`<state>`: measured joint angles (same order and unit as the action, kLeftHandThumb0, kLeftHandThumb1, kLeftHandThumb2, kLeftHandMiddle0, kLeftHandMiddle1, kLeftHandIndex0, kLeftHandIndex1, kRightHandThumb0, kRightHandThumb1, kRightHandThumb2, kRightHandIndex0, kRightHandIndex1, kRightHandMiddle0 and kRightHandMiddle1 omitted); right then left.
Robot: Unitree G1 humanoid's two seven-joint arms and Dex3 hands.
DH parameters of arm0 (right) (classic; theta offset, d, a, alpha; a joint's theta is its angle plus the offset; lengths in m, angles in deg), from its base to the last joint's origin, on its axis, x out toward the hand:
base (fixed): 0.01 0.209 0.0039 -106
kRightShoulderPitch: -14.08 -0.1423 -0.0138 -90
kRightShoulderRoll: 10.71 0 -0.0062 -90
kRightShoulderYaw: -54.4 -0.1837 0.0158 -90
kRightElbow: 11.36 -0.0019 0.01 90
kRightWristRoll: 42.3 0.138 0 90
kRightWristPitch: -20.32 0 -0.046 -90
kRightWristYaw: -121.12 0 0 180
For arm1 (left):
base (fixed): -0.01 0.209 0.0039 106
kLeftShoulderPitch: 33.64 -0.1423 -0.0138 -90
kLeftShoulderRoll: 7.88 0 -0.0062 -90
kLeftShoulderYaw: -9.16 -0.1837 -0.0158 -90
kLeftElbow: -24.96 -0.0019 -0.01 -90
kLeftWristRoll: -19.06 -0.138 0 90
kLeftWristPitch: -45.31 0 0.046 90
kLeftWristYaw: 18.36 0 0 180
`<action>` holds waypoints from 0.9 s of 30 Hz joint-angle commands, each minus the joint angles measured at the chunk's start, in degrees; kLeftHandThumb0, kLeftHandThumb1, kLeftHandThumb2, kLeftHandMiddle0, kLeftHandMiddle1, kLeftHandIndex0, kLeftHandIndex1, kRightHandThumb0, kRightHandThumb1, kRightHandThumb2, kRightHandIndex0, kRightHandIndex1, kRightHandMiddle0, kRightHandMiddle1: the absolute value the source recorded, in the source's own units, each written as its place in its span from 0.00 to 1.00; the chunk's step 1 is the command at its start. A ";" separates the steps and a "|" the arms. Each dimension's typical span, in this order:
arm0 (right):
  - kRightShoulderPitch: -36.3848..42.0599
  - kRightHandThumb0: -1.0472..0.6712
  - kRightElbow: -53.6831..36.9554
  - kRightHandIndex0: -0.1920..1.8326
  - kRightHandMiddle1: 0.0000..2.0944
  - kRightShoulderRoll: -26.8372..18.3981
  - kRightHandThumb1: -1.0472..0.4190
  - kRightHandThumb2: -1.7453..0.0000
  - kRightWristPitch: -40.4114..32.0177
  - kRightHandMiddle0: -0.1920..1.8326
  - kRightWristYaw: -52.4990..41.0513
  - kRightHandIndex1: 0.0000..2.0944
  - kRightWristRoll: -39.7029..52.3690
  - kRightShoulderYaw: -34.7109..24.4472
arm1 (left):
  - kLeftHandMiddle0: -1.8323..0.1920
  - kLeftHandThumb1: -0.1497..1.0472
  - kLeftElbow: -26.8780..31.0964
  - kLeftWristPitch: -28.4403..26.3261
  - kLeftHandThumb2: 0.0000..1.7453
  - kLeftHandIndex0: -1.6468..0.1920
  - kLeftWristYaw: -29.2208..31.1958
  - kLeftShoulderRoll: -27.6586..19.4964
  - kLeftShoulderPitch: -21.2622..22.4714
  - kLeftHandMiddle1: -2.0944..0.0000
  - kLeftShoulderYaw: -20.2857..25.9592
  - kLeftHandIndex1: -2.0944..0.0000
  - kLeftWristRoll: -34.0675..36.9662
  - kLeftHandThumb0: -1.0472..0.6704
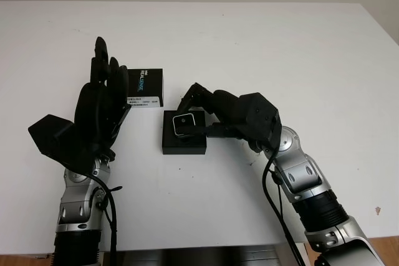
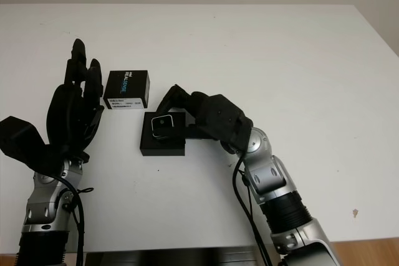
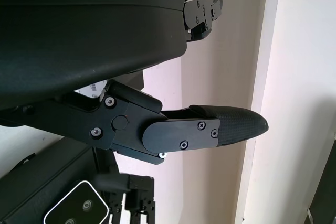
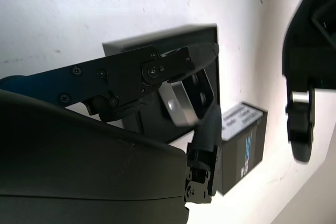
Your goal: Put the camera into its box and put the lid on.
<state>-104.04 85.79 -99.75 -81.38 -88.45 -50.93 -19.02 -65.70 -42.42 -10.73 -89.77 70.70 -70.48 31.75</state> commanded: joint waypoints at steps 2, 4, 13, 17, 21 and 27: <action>2.17 0.31 1.25 0.00 0.57 -0.61 0.05 0.97 0.59 0.00 -0.44 0.22 -0.64 0.94 | 1.00 1.00 1.21 0.04 0.27 1.00 0.00 -0.03 -0.34 1.00 -0.08 1.00 -0.15 0.19; 2.44 0.31 0.94 0.00 0.55 -0.72 0.06 0.97 0.86 0.00 -0.40 0.21 -0.82 0.87 | 1.00 1.00 1.26 0.08 0.27 1.00 0.01 -0.05 -0.41 1.00 -0.09 1.00 -0.18 0.19; 3.18 0.32 0.09 0.00 0.53 -0.88 0.04 0.97 1.65 0.00 0.21 0.17 -1.73 0.54 | 1.00 1.00 1.07 0.31 0.27 1.00 0.21 -0.02 -0.43 1.00 0.00 1.00 0.00 0.18; 3.37 0.32 -0.79 0.01 0.50 -1.13 0.03 0.97 1.76 0.01 0.51 0.14 -2.32 0.44 | 1.00 1.00 1.04 0.27 0.27 1.00 0.34 -0.03 -0.44 1.00 0.04 1.00 0.14 0.19; 3.97 0.32 -0.67 0.03 0.43 -2.48 0.01 0.97 7.95 0.02 2.56 0.10 -4.08 0.38 | 1.00 1.00 1.21 0.30 0.26 1.00 0.27 0.09 -0.60 1.00 0.02 1.00 0.15 0.19; 2.80 0.27 6.93 0.05 0.31 -8.43 0.00 0.89 37.66 0.00 11.48 0.07 -13.51 2.35 | 1.00 1.00 1.35 0.06 0.27 1.00 0.37 -0.03 -0.71 1.00 -0.09 1.00 0.12 0.18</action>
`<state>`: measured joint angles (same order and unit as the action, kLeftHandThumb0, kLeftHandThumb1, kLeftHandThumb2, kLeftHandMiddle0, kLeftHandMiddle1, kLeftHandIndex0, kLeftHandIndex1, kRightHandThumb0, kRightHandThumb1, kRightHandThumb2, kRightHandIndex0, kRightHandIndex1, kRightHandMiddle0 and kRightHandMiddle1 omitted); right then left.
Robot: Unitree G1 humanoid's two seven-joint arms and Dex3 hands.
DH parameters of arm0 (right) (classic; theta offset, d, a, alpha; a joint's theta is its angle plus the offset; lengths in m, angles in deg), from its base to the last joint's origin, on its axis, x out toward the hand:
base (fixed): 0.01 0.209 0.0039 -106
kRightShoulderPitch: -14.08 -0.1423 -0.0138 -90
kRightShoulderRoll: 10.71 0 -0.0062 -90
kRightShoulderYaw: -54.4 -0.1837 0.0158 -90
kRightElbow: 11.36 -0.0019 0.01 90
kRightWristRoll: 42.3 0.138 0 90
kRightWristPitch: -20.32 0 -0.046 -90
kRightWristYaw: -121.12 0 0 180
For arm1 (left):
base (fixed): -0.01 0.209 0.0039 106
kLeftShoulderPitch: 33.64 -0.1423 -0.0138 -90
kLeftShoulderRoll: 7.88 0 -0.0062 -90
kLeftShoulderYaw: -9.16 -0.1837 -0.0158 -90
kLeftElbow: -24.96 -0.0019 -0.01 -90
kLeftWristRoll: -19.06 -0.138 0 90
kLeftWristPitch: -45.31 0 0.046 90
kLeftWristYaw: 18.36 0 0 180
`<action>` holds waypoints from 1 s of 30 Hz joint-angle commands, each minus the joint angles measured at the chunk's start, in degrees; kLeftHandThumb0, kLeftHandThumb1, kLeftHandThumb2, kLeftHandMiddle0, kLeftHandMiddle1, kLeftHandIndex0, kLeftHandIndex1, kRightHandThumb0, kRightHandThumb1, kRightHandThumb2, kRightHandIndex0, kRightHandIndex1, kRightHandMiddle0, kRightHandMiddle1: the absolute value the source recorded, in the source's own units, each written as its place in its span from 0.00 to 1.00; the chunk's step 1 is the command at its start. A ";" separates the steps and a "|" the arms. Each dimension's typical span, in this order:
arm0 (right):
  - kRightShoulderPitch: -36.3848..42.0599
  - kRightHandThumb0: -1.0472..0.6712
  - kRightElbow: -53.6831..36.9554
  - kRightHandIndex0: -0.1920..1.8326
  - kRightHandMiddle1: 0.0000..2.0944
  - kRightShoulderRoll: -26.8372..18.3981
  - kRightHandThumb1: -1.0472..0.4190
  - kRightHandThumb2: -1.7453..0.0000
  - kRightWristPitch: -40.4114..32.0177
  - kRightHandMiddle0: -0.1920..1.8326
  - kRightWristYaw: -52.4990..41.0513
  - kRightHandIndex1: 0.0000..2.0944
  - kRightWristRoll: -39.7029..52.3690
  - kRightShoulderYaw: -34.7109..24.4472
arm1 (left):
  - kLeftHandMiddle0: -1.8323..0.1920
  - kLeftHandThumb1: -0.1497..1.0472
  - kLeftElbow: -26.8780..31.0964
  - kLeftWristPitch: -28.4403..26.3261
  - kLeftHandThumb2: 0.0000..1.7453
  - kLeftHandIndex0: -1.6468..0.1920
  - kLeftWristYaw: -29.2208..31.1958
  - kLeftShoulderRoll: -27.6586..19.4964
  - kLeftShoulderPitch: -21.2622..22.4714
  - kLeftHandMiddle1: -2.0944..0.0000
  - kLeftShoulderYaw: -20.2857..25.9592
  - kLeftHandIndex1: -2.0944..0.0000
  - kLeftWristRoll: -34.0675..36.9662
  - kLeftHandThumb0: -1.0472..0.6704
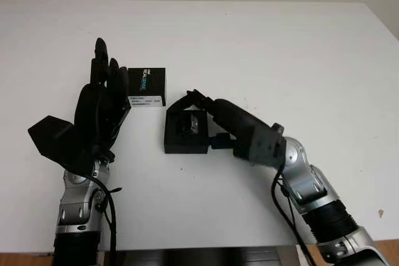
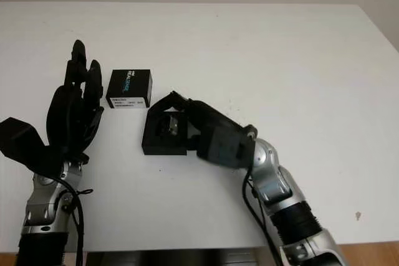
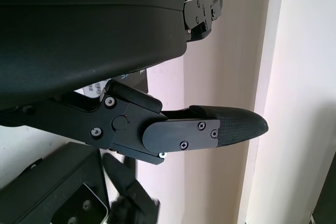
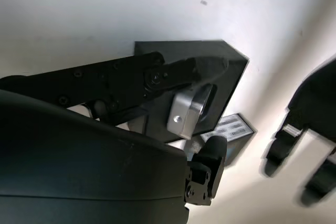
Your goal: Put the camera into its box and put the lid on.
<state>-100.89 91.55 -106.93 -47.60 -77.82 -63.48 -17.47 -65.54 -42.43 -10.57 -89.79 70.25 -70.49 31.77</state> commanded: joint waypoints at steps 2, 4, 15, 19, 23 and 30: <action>-1.32 0.23 3.33 0.04 0.22 -3.07 0.00 0.81 11.70 0.00 2.53 0.06 -3.19 1.15 | 1.00 1.00 1.19 0.12 0.28 1.00 0.26 -0.01 -0.30 1.00 -0.18 1.00 0.01 0.19; -2.59 0.21 5.15 0.03 0.17 -5.09 0.00 0.75 18.88 0.00 5.40 0.05 -7.13 1.50 | 1.00 1.00 1.22 0.16 0.28 1.00 0.13 0.08 -0.32 1.00 -0.23 1.00 -0.12 0.19; -7.31 0.14 11.65 0.00 0.09 -8.51 0.00 0.70 30.85 0.02 15.50 0.03 -17.56 1.36 | 1.00 1.00 2.04 -0.20 0.27 1.00 -0.07 -0.08 -0.67 1.00 -0.04 1.00 -0.12 0.19; -8.36 0.13 11.91 0.00 0.08 -9.40 0.00 0.69 30.05 0.03 14.36 0.02 -18.75 1.91 | 1.00 1.00 2.41 -0.31 0.27 1.00 0.11 -0.15 -0.83 1.00 0.03 1.00 0.07 0.19; -9.18 0.11 12.29 0.00 0.06 -9.96 0.00 0.68 28.33 0.02 13.34 0.01 -20.77 2.61 | 1.00 1.00 2.74 -0.39 0.27 1.00 0.12 -0.33 -1.03 1.00 -0.06 1.00 -0.24 0.19; -10.40 0.12 13.05 0.00 0.03 -10.24 0.00 0.69 25.53 0.00 10.76 0.01 -22.35 4.45 | 1.00 1.00 3.44 -0.83 0.27 1.00 -0.16 -0.32 -1.44 1.00 -0.10 1.00 -0.39 0.19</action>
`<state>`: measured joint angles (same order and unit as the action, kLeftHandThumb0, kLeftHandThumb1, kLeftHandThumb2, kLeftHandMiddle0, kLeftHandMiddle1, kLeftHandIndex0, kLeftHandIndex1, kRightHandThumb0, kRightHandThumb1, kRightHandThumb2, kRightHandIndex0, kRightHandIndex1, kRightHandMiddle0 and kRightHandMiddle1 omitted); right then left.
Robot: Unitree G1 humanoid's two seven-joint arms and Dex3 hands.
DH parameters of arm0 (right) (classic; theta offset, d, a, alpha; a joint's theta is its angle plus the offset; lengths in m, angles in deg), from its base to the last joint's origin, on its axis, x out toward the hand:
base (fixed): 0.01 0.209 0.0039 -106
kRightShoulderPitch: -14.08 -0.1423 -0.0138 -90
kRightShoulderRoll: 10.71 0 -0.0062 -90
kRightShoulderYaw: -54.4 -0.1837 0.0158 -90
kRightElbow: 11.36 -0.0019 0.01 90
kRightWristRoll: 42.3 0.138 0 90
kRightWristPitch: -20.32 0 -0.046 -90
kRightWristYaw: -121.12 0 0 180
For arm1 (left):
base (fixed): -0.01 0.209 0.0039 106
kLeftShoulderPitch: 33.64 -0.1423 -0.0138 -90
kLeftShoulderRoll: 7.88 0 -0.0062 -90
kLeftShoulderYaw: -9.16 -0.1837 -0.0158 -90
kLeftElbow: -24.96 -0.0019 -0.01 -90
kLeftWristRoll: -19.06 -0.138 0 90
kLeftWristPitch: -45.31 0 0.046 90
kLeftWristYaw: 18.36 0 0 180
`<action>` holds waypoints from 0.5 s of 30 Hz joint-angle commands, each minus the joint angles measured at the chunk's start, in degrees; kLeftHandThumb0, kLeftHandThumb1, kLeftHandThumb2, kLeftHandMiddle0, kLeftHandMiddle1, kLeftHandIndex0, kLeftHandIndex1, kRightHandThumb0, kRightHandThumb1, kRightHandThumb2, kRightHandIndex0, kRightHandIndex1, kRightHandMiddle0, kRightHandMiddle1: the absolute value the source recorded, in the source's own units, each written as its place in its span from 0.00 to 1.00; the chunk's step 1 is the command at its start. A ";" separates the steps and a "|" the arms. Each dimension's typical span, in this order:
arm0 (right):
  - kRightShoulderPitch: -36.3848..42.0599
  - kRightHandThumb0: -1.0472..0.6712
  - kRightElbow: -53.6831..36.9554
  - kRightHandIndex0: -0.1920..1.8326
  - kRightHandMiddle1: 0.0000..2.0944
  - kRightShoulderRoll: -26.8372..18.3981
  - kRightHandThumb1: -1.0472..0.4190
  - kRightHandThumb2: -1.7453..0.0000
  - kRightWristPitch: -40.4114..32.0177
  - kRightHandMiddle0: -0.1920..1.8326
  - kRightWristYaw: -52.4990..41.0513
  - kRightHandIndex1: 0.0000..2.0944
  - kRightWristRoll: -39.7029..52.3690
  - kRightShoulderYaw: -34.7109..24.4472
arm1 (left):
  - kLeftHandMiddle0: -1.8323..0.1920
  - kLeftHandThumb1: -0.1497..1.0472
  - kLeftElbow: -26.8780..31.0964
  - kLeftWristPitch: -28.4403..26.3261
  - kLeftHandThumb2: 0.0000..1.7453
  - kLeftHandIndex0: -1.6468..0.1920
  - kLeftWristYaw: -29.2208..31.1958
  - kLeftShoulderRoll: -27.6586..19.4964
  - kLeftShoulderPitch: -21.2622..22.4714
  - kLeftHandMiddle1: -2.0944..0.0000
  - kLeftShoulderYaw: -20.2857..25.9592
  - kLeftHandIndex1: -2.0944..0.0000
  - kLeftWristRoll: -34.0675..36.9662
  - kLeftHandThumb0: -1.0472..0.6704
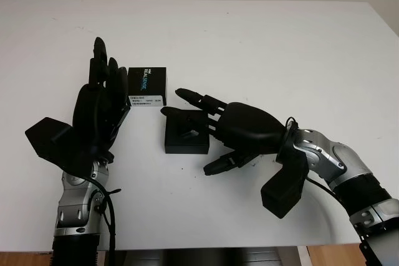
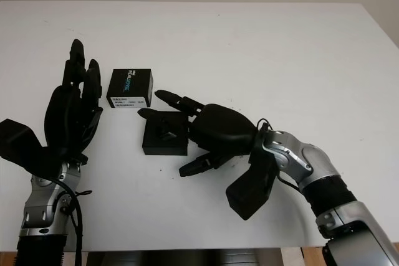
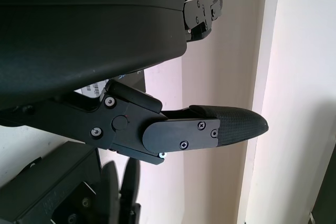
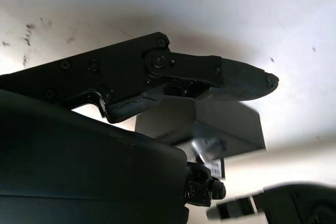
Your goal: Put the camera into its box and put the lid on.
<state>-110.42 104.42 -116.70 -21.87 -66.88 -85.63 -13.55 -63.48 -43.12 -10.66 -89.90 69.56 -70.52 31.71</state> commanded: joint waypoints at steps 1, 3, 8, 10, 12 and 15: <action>-0.97 0.12 0.39 0.01 0.04 -0.47 0.00 0.69 -0.23 0.02 -0.20 0.01 -0.37 0.76 | 1.00 1.00 1.48 -0.22 0.27 1.00 -0.08 -0.22 -0.80 1.00 -0.05 1.00 -0.32 0.19; -1.18 0.12 0.64 0.02 0.04 -0.73 0.00 0.69 -0.71 0.02 -2.65 0.02 -0.16 1.68 | 1.00 1.00 1.78 -0.24 0.28 1.00 -0.16 -0.30 -1.03 1.00 -0.06 1.00 -0.50 0.19; -0.60 0.12 1.16 0.06 0.06 -1.13 0.00 0.71 -1.79 0.07 -10.19 0.04 3.53 3.19 | 1.00 1.00 2.74 -0.44 0.28 1.00 -0.15 -0.18 -1.78 1.00 0.21 1.00 -0.11 0.19; -0.18 0.12 0.53 0.06 0.05 -1.59 0.00 0.71 -3.37 0.07 -14.59 0.04 4.87 3.96 | 1.00 1.00 3.38 -0.61 0.28 1.00 -0.05 -0.16 -2.18 1.00 0.34 1.00 0.14 0.19; 0.73 0.12 -1.32 0.06 0.05 -2.29 0.00 0.71 -5.03 0.08 -17.84 0.04 5.50 4.19 | 1.00 1.00 4.32 -0.87 0.28 1.00 0.08 -0.32 -2.76 1.00 0.45 1.00 0.27 0.19; 2.36 0.12 -3.75 0.07 0.05 -3.26 0.00 0.72 -6.90 0.09 -20.78 0.04 6.28 4.09 | 1.00 1.00 5.71 -1.54 0.28 1.00 -0.06 -0.69 -3.52 1.00 0.46 1.00 -0.04 0.19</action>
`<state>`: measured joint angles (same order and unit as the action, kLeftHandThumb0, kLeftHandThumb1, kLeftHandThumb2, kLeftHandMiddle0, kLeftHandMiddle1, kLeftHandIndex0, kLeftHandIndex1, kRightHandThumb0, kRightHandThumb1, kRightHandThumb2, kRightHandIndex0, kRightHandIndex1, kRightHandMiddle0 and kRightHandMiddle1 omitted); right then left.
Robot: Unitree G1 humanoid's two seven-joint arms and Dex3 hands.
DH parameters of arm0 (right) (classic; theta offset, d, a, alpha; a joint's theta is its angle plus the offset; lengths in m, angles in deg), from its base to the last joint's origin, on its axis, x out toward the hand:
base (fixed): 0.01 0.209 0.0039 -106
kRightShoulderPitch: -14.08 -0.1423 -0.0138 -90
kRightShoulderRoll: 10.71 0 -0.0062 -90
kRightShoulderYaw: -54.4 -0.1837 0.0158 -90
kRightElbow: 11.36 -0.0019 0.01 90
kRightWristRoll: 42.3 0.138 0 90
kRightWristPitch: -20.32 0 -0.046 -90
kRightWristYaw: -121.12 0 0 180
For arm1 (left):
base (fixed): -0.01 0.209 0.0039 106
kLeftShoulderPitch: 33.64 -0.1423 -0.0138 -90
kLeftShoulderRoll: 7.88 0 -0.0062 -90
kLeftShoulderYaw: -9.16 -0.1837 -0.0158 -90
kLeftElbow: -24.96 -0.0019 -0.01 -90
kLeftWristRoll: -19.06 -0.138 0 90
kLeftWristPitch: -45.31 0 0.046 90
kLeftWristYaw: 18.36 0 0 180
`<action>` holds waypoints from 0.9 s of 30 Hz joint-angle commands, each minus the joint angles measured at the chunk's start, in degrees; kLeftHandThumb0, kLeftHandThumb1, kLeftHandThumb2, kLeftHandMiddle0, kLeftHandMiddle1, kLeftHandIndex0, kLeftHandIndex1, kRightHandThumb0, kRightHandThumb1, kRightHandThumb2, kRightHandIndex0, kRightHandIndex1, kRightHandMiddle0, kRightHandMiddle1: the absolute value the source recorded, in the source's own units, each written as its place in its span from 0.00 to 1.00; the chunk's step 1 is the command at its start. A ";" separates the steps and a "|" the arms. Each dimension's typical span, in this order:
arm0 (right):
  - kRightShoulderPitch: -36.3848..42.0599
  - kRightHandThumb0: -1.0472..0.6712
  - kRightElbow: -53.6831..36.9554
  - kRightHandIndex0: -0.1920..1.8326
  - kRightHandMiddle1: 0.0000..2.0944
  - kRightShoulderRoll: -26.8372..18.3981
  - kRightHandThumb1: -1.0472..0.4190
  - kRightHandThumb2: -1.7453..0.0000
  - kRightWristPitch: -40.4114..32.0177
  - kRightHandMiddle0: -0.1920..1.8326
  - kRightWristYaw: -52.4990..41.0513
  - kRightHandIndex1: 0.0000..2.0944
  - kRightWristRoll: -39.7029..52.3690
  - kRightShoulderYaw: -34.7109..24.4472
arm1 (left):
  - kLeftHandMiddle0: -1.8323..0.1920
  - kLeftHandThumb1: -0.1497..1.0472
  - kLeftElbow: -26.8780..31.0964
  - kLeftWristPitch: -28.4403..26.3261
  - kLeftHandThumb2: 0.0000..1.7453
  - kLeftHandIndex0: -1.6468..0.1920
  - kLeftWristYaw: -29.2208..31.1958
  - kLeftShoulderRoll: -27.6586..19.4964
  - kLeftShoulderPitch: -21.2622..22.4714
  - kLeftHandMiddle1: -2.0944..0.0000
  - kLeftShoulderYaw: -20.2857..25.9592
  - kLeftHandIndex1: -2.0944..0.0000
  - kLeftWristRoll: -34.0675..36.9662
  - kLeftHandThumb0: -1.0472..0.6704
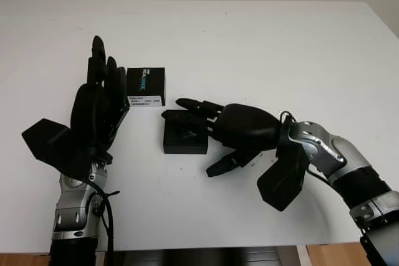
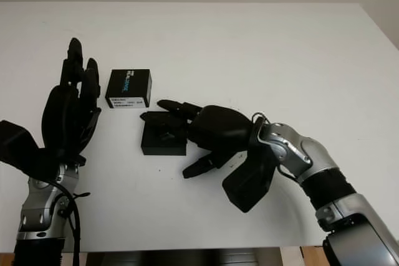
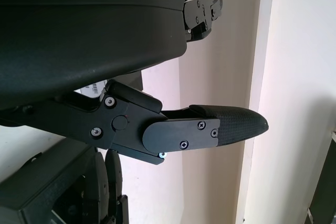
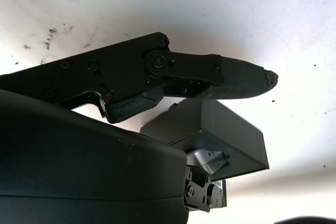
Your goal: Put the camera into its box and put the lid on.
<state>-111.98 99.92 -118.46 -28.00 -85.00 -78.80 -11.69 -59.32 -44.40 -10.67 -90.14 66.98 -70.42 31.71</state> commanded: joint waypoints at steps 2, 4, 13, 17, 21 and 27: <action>4.90 0.12 -0.45 0.07 0.05 -2.13 0.00 0.71 -1.88 0.10 -4.11 0.04 -0.12 2.19 | 1.00 1.00 2.35 -0.87 0.28 1.00 -0.29 -0.50 -1.28 1.00 0.45 1.00 -0.02 0.19; 5.83 0.11 -1.83 0.08 0.05 -2.85 0.00 0.71 -2.98 0.10 -5.38 0.04 0.15 2.13 | 1.00 1.00 3.17 -1.46 0.27 1.00 -0.30 -0.64 -1.64 1.00 0.57 1.00 0.13 0.19; 9.06 0.09 -6.26 0.07 0.03 -5.77 0.00 0.64 -4.87 0.11 -6.74 0.03 0.28 0.81 | 1.00 1.00 5.07 -2.72 0.27 1.00 0.29 -1.30 -2.37 1.00 1.06 1.00 0.65 0.19; 10.79 0.11 -8.45 0.06 0.03 -6.67 0.00 0.68 -5.54 0.10 -7.56 0.02 0.29 0.48 | 1.00 1.00 6.50 -3.49 0.27 1.00 0.39 -1.30 -2.81 1.00 1.25 1.00 1.00 0.18; 12.93 0.11 -9.51 0.06 0.02 -7.25 0.00 0.67 -5.69 0.09 -6.37 0.02 -0.86 0.16 | 1.00 1.00 8.74 -4.85 0.27 1.00 -0.28 -1.08 -3.60 1.00 1.30 1.00 0.98 0.18; 14.59 0.15 -5.24 0.01 0.01 -6.87 0.00 0.66 -8.16 0.05 -0.94 0.00 -7.09 0.94 | 1.00 1.00 11.54 -5.99 0.27 1.00 -0.58 -0.83 -4.70 1.00 1.34 1.00 1.56 0.18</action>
<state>-103.36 89.03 -122.87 -34.39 -84.32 -82.36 -13.97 -49.83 -50.31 -11.13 -90.97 62.89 -69.26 32.92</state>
